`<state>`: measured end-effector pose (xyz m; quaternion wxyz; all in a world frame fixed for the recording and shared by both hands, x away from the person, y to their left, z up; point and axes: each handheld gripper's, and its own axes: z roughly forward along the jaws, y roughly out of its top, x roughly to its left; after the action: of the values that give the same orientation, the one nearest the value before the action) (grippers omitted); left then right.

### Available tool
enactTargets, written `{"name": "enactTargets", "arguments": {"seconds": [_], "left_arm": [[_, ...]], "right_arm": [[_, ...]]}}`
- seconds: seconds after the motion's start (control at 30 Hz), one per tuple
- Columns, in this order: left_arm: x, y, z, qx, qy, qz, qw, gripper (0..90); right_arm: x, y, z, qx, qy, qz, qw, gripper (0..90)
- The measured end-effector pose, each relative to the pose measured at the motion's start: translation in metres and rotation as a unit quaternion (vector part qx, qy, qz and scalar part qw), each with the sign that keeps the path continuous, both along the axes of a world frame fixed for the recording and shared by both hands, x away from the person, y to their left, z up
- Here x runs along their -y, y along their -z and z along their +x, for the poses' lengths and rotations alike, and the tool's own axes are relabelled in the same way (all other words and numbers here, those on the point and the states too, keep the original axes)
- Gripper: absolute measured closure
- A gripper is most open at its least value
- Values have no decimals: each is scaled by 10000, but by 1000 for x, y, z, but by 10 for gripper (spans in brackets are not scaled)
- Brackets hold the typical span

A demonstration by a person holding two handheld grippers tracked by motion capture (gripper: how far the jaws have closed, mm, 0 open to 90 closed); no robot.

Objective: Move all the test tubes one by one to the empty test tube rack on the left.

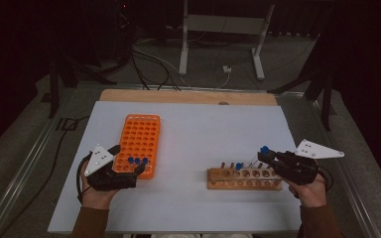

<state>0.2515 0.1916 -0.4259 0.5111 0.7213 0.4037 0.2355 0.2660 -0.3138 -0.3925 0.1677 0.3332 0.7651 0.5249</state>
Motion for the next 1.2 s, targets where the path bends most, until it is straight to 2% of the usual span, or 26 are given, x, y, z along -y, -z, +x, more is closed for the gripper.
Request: {"name": "enactTargets", "arguments": {"seconds": [0.57,0.83,1.2], "left_arm": [[10,-4,6,1,72,23,10000,17],[16,-6,10,-10,110,64,9999,17],[28,-7,12,3,201,64,9998,18]], "right_arm": [[-9,-3,14,-35,207,73,9998,768],[-12,-2,18,-150,300,19,9994,767],[-20,-2,21,-190,291,21,9994,767]]}}
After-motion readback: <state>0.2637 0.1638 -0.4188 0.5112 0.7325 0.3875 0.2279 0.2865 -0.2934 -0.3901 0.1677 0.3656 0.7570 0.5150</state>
